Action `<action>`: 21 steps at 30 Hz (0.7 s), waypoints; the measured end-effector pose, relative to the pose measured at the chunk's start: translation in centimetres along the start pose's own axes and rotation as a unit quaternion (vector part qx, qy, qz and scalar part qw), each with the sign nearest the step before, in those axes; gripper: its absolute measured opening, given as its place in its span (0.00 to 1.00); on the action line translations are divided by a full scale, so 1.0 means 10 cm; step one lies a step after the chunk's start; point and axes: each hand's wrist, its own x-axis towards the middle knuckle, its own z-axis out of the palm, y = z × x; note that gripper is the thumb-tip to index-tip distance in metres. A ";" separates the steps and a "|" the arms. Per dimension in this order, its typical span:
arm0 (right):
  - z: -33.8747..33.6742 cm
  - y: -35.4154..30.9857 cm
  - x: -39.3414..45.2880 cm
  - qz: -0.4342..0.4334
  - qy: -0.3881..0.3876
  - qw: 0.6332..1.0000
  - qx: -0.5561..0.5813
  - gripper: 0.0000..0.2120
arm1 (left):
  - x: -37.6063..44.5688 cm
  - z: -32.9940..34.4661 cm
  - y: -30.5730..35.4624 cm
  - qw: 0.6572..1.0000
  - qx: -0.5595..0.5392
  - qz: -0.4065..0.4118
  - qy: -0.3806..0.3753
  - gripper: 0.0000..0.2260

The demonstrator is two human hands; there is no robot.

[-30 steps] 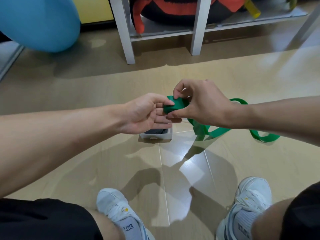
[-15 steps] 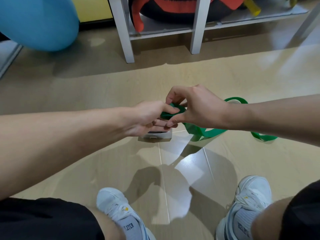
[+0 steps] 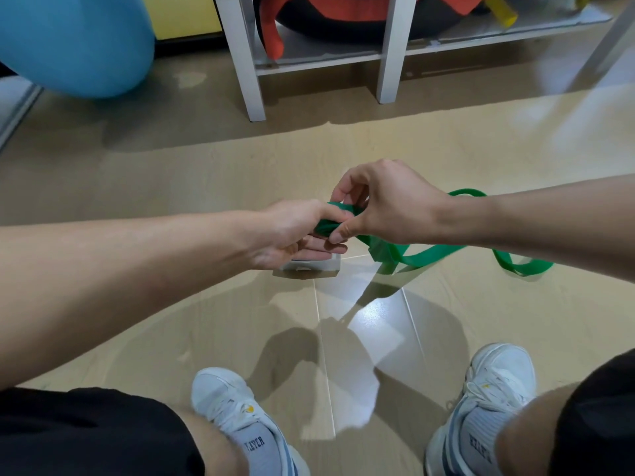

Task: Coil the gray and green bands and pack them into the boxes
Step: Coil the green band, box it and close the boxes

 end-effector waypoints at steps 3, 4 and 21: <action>0.09 0.01 -0.04 -0.006 0.005 1.000 -0.012 0.21 | 0.00 0.04 -0.02 0.999 0.037 0.018 0.018 0.12; 0.10 0.02 -0.05 -0.007 0.014 1.000 -0.005 0.21 | 0.00 0.05 -0.02 0.998 0.046 0.024 0.025 0.12; 0.23 0.95 -0.21 0.239 -0.189 0.951 0.058 0.16 | 0.02 -0.11 0.19 0.996 -0.025 0.056 0.065 0.10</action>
